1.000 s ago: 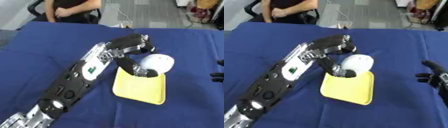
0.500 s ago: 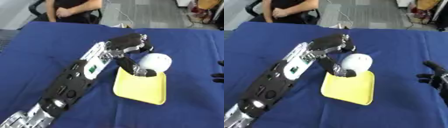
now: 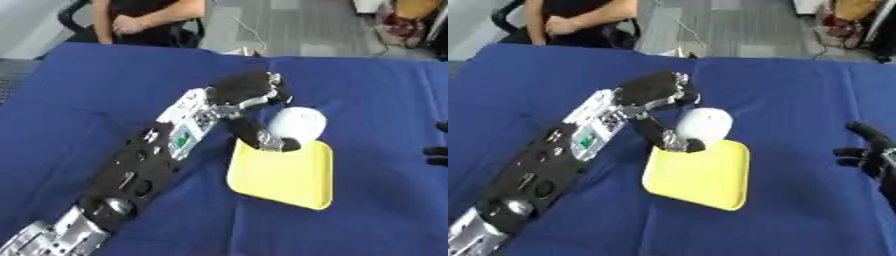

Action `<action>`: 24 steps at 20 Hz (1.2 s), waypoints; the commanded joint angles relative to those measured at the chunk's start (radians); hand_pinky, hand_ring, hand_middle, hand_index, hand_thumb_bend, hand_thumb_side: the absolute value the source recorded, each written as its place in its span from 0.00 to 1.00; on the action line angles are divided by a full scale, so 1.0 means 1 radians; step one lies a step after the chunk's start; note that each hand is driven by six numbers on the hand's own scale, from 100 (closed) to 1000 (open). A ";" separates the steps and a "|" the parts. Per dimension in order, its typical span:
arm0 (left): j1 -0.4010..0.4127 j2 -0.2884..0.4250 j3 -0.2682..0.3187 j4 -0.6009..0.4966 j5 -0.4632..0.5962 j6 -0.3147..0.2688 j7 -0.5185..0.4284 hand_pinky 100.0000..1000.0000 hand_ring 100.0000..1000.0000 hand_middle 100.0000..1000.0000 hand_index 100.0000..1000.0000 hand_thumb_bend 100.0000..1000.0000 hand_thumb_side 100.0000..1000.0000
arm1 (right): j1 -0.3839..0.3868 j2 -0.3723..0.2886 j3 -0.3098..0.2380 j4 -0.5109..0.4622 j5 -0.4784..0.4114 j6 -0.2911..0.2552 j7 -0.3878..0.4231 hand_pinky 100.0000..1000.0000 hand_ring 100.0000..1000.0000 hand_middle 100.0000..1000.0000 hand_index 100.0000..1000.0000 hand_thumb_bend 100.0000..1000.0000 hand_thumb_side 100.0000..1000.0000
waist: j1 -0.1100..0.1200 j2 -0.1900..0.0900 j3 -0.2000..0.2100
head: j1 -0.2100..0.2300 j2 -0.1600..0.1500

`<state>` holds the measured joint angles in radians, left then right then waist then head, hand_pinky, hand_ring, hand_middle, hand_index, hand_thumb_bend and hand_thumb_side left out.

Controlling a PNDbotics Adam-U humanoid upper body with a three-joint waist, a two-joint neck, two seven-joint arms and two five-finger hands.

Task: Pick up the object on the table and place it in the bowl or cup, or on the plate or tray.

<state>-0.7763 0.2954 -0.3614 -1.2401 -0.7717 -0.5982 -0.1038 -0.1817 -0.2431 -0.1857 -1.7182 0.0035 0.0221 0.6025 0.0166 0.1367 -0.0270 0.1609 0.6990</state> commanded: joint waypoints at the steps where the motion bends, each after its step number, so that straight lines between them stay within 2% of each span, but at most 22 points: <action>1: -0.015 0.009 0.010 -0.006 -0.012 -0.003 0.010 0.00 0.00 0.03 0.24 0.00 0.16 | -0.008 -0.012 -0.005 -0.010 -0.001 -0.002 0.001 0.75 0.75 0.99 1.00 0.00 0.96 | -0.004 -0.012 0.001 | 0.007 -0.013; 11: -0.014 0.004 0.003 -0.004 -0.043 -0.020 0.019 0.00 0.00 0.03 0.24 0.00 0.16 | -0.008 -0.011 -0.004 -0.011 -0.001 -0.001 0.003 0.75 0.76 0.99 1.00 0.00 0.97 | -0.004 -0.011 0.000 | 0.008 -0.013; 17: 0.006 -0.005 0.001 0.041 -0.124 -0.036 0.041 0.00 0.00 0.03 0.24 0.00 0.16 | -0.010 -0.010 -0.004 -0.012 -0.001 -0.001 0.003 0.75 0.75 0.99 1.00 0.00 0.97 | -0.004 -0.008 -0.003 | 0.007 -0.030; 24: 0.010 -0.013 0.004 0.070 -0.174 -0.054 0.080 0.00 0.00 0.03 0.24 0.00 0.16 | -0.010 -0.010 -0.004 -0.012 0.000 -0.001 0.003 0.75 0.75 0.99 1.00 0.00 0.97 | -0.004 -0.008 -0.002 | 0.009 -0.031</action>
<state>-0.7524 0.2773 -0.3635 -1.1617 -0.9374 -0.6506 -0.0334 -0.1817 -0.2431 -0.1857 -1.7182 0.0035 0.0224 0.6033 0.0160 0.1400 -0.0286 0.1612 0.6819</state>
